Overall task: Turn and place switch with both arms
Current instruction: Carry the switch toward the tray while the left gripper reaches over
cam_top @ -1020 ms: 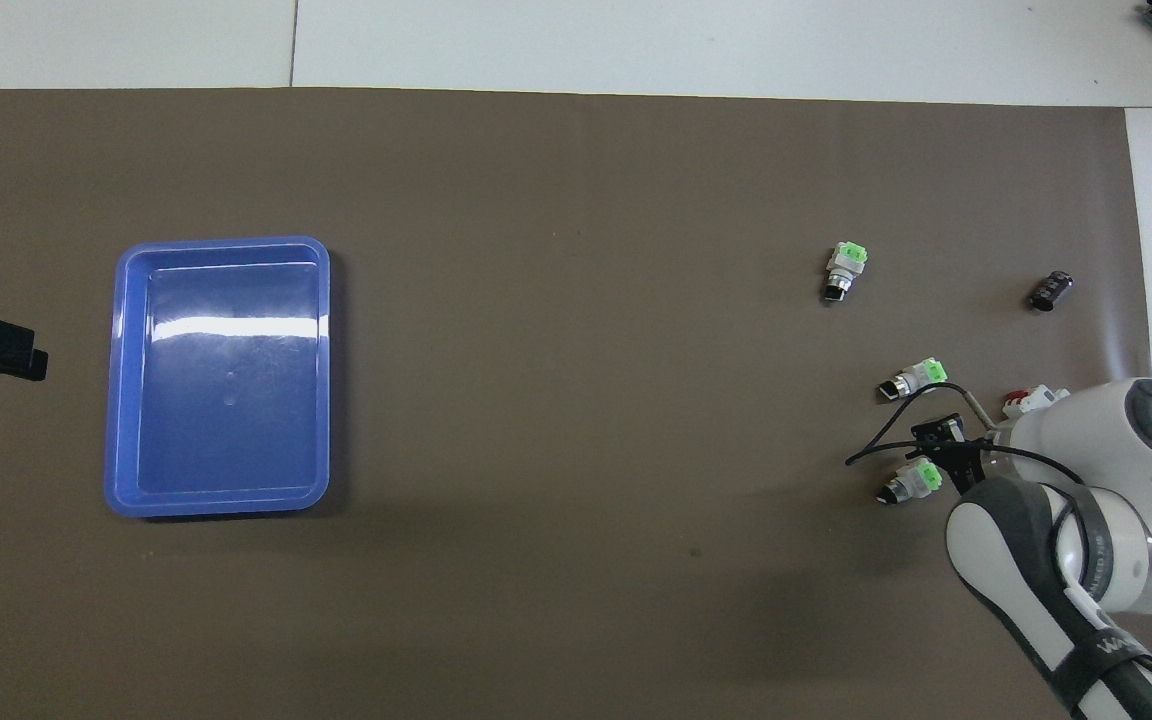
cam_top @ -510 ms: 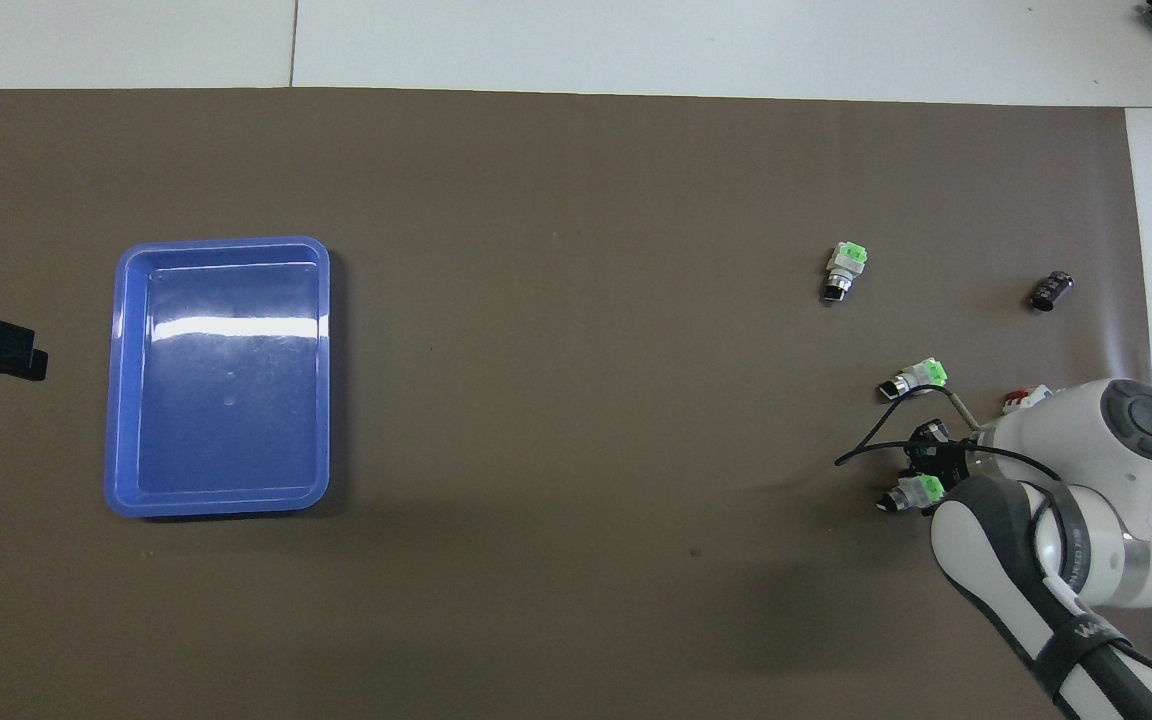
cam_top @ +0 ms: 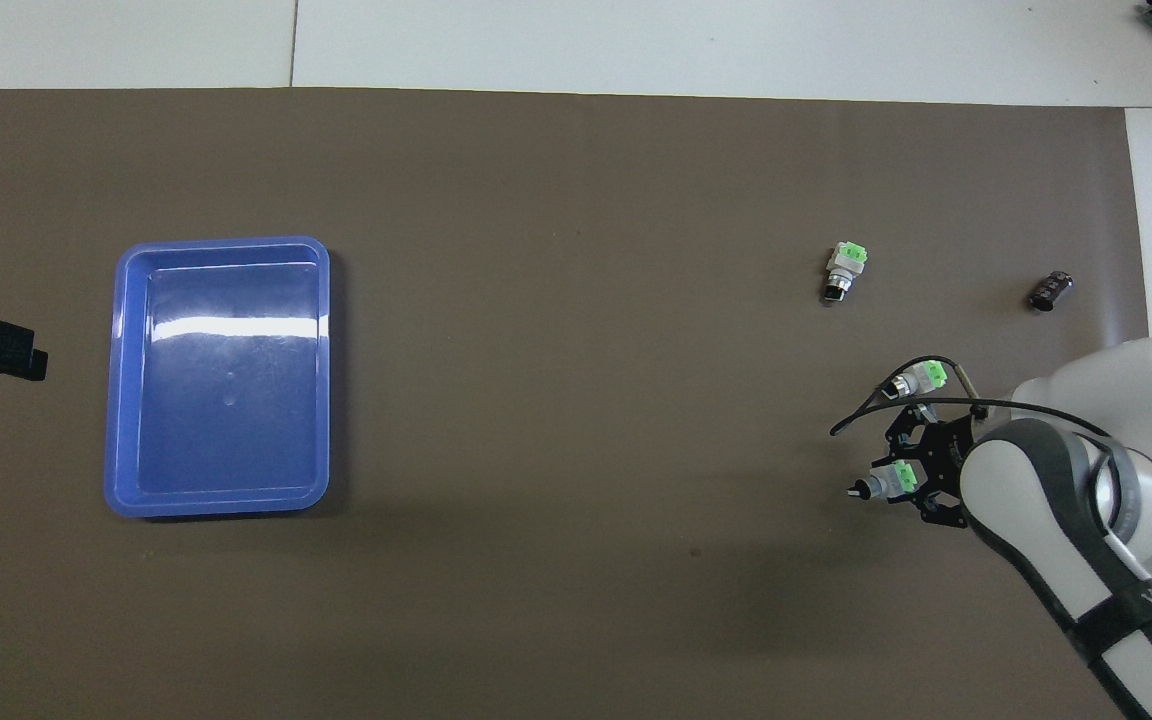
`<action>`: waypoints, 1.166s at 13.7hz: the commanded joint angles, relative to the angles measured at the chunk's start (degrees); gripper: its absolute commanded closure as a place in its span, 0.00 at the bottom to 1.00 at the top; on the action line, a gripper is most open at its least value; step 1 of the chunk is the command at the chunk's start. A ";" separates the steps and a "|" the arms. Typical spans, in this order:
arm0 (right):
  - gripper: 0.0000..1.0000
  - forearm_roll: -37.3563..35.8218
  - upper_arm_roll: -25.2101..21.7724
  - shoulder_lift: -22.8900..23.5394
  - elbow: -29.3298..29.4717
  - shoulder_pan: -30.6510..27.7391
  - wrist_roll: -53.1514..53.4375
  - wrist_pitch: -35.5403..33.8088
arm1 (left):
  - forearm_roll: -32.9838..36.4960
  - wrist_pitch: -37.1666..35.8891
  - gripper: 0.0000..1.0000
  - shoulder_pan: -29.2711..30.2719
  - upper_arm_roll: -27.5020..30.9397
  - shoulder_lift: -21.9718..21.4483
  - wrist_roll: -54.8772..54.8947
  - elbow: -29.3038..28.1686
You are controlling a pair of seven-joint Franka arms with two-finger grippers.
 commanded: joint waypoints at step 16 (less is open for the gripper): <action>1.00 37.33 1.16 6.95 27.80 31.02 20.03 16.03 | -9.22 -5.52 0.00 1.73 -0.62 -2.38 -7.60 -2.20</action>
